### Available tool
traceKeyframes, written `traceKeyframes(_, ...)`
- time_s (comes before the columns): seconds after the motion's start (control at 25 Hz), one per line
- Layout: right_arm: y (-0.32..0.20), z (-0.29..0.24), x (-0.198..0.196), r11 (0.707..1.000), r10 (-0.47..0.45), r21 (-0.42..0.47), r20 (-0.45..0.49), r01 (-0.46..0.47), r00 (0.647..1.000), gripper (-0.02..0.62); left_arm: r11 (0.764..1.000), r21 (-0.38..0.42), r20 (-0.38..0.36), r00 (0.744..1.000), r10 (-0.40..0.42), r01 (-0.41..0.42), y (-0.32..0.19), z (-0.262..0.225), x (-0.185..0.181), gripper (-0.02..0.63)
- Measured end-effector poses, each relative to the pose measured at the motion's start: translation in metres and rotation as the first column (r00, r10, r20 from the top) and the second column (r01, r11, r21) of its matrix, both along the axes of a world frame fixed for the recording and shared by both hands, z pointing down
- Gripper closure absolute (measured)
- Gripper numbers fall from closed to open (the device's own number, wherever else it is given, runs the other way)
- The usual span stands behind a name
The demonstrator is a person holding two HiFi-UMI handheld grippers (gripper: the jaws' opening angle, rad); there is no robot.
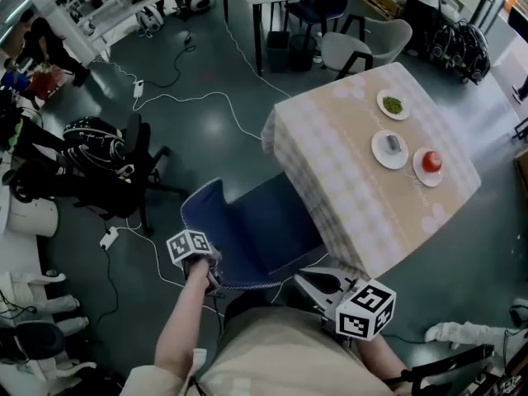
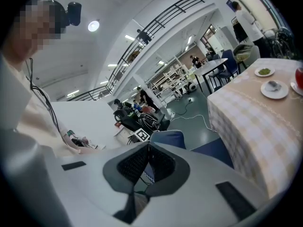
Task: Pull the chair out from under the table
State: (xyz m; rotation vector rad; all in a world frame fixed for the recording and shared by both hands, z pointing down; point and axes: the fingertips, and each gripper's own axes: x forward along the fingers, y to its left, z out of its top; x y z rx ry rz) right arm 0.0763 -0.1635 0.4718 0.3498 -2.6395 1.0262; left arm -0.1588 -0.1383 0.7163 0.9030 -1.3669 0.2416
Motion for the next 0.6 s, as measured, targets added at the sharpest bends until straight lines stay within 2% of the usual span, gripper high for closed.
traceKeyframes(0.16, 0.003, 0.008, 0.013, 0.998, -0.046, -0.044, 0.023, 0.047, 0.999, 0.586, 1.000, -0.014, 0.018, 1.000, -0.022, 0.022, 0.010, 0.002, 0.003, 0.491)
traceKeyframes(0.44, 0.007, 0.020, 0.027, 0.983, -0.176, -0.042, 0.024, 0.176, 0.984, 0.586, 0.997, -0.024, 0.048, 0.997, -0.066, 0.067, 0.020, 0.005, 0.002, 0.499)
traceKeyframes(0.6, 0.005, 0.020, 0.029, 0.982, -0.183, -0.043, 0.016, 0.183, 0.983, 0.586, 0.997, -0.038, 0.041, 0.997, -0.064, 0.066, 0.024, 0.005, 0.000, 0.502)
